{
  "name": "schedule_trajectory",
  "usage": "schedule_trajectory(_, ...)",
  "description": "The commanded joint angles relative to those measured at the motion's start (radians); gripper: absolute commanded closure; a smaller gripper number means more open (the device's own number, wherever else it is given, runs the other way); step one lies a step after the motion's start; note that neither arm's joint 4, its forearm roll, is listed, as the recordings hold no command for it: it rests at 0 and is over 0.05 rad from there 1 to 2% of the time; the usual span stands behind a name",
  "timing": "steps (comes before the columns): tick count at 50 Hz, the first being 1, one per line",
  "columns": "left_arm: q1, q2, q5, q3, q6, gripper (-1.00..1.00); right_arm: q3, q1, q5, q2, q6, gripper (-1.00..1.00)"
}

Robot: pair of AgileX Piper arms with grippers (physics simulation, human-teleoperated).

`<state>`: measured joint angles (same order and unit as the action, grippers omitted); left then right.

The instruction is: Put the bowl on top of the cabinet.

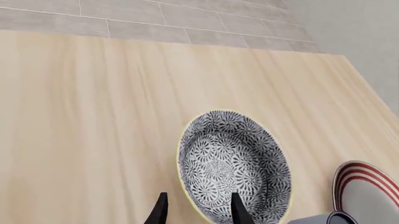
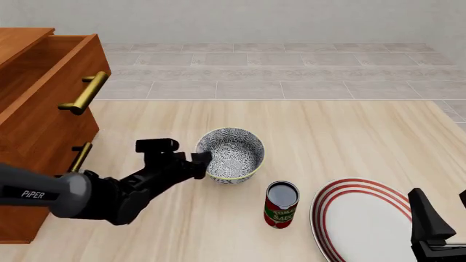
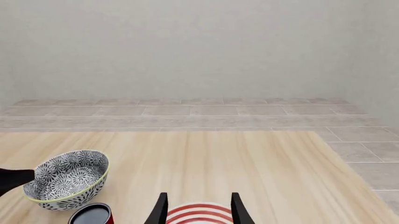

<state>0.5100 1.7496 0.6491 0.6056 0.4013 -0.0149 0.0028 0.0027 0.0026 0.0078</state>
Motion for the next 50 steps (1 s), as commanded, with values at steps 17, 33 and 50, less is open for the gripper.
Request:
schedule_trajectory(17,0.012,0.046,0.012,0.025,0.017,-1.0,0.003,-0.002,-0.001,0.0,0.001,-1.0)
schedule_trajectory(33,0.021,0.065,0.017,0.034,0.032,-1.0,0.004,-0.003,-0.001,0.0,0.002,-1.0)
schedule_trajectory(50,0.021,0.064,0.008,0.042,0.031,-1.0,0.004,-0.004,-0.001,-0.001,0.002,-1.0)
